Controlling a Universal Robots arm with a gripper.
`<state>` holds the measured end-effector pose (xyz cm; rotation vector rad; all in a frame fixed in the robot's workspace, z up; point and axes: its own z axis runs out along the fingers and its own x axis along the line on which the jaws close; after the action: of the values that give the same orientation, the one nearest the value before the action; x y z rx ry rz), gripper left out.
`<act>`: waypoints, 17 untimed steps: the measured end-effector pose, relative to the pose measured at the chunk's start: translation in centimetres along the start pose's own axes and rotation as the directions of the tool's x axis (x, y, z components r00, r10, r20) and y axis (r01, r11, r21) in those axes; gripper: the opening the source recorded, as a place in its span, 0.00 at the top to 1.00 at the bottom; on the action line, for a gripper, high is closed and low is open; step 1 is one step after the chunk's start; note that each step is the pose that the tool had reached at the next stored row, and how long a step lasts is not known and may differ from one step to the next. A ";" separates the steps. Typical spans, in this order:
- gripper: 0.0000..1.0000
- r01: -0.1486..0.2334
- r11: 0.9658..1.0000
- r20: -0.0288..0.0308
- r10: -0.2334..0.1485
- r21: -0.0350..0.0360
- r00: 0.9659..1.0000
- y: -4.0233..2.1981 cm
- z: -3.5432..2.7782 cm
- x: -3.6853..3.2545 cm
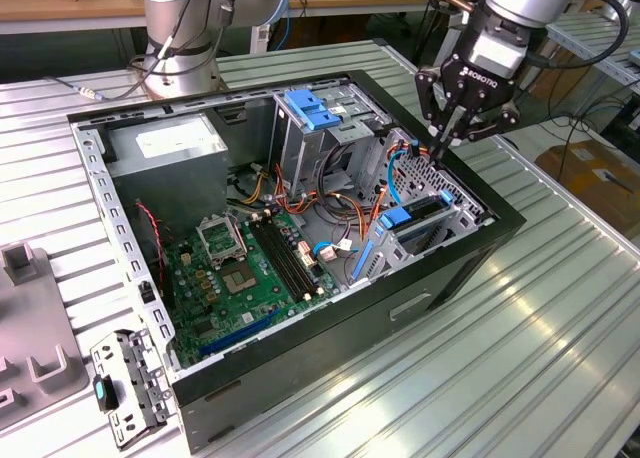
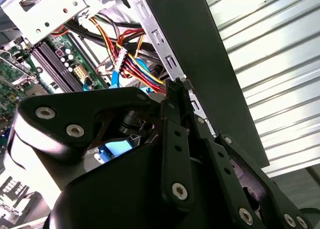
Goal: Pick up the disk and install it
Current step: 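Insert the first disk wire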
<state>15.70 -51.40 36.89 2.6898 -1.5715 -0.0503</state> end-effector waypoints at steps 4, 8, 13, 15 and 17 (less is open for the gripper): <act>0.84 -0.069 0.998 0.003 0.069 0.001 0.998 0.00 0.11 0.00; 0.84 -0.080 0.997 0.003 0.080 0.001 0.997 0.42 0.17 -0.23; 0.84 -0.091 0.996 0.004 0.091 0.001 0.996 0.64 0.28 -0.26; 0.84 -0.097 0.995 0.004 0.097 0.001 0.995 0.73 0.36 -0.11; 0.84 -0.102 0.995 0.004 0.102 0.001 0.995 0.84 0.44 0.09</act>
<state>15.00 -51.90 36.49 2.6076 -1.7077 -0.0522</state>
